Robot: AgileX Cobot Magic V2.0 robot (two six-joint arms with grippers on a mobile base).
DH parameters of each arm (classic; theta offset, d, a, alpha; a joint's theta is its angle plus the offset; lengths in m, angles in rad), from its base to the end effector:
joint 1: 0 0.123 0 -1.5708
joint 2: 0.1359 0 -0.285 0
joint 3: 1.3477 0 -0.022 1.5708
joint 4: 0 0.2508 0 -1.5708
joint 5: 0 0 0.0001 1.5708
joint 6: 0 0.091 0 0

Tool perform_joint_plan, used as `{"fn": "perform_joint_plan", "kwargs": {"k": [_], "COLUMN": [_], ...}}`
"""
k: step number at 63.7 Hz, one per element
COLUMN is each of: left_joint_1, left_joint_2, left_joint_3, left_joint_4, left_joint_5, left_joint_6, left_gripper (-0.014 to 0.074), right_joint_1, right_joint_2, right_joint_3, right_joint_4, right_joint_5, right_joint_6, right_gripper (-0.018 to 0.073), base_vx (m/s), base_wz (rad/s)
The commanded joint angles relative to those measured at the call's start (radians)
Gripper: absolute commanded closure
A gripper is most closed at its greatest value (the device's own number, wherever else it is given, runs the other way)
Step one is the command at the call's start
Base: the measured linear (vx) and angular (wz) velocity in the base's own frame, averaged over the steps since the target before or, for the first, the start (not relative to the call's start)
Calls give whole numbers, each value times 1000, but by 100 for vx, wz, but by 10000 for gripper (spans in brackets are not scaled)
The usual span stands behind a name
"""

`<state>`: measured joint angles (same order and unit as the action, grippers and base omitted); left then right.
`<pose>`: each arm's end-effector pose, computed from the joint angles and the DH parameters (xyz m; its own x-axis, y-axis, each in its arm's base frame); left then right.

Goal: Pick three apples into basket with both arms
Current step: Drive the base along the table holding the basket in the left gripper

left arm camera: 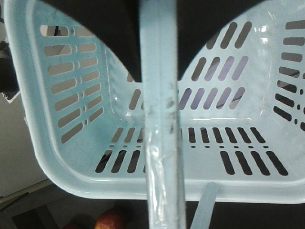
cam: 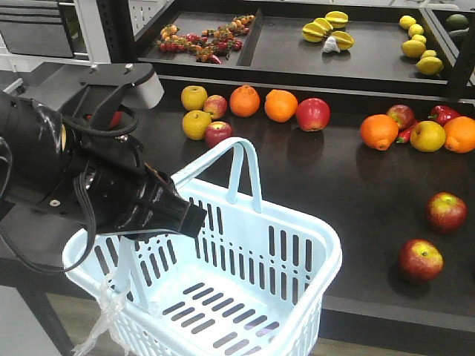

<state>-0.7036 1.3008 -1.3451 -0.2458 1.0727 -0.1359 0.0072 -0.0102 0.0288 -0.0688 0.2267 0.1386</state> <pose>0.1863 -0.1836 0.3889 -0.7749 0.3341 -0.5366 0.5520 0.7713 -0.3169 0.0558 -0.0010 0.1835 -0.1560 0.0704 -0.9853 0.0193 0.9975 0.0682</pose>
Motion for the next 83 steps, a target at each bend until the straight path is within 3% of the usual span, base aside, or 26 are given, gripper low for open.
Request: {"fn": "perform_joint_plan", "kwargs": {"k": [1, 83], "left_joint_1": [-6, -6], "left_joint_2": [-34, -34], "left_joint_3": [-30, -30], "left_joint_4": [-26, -26], "left_joint_5": [-59, -59], "left_joint_6": [-8, -8], "left_gripper": [604, 604], "right_joint_1": [-7, -7], "right_joint_2": [-11, -11], "right_joint_3": [13, 13], "right_joint_4": [-9, -9], "right_joint_5": [-72, -72], "right_joint_6": [-6, -6], "right_gripper": [564, 564], "base_vx": [8, 8], "base_wz": [-11, -11]}}
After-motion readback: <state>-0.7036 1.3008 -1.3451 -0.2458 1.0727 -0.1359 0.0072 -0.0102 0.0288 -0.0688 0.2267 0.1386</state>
